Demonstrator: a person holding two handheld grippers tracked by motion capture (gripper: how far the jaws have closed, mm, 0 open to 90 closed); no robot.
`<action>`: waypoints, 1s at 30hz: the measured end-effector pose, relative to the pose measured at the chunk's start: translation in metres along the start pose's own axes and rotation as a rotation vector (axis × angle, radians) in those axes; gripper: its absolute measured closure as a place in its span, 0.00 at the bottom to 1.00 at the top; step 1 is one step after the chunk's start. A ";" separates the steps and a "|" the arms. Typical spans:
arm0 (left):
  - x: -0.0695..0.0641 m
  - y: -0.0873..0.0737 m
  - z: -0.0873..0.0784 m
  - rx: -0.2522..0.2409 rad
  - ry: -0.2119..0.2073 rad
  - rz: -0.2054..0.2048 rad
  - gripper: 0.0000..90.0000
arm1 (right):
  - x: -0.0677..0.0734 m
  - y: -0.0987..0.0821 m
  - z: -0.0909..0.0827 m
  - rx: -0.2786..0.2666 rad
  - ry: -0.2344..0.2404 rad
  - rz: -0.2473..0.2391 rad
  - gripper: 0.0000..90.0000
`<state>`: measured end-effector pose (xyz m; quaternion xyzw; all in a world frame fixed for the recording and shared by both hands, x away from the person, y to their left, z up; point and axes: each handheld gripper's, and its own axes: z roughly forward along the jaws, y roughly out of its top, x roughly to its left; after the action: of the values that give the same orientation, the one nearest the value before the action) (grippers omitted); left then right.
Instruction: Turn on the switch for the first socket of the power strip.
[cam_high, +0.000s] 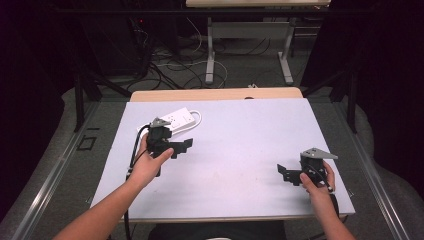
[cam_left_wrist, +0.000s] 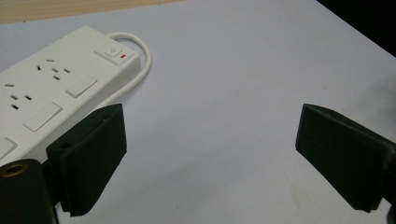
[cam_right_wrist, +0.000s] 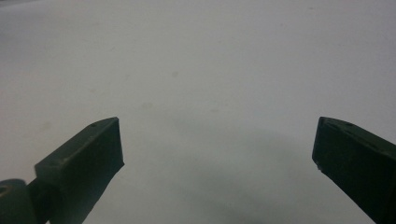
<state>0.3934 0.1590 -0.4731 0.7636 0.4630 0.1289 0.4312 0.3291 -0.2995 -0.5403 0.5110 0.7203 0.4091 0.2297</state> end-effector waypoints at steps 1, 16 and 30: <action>0.000 -0.002 -0.002 -0.002 -0.001 -0.012 0.10 | 0.000 0.000 0.000 0.000 0.000 -0.001 0.01; 0.011 -0.032 -0.027 -0.038 -0.010 -0.060 0.11 | 0.001 0.000 0.000 -0.001 -0.002 0.003 0.01; 0.029 -0.068 -0.039 -0.085 -0.015 -0.102 0.06 | 0.001 0.000 0.000 0.006 -0.006 0.013 0.01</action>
<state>0.3454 0.2171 -0.5090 0.7210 0.4921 0.1207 0.4727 0.3285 -0.2984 -0.5405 0.5174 0.7176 0.4069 0.2276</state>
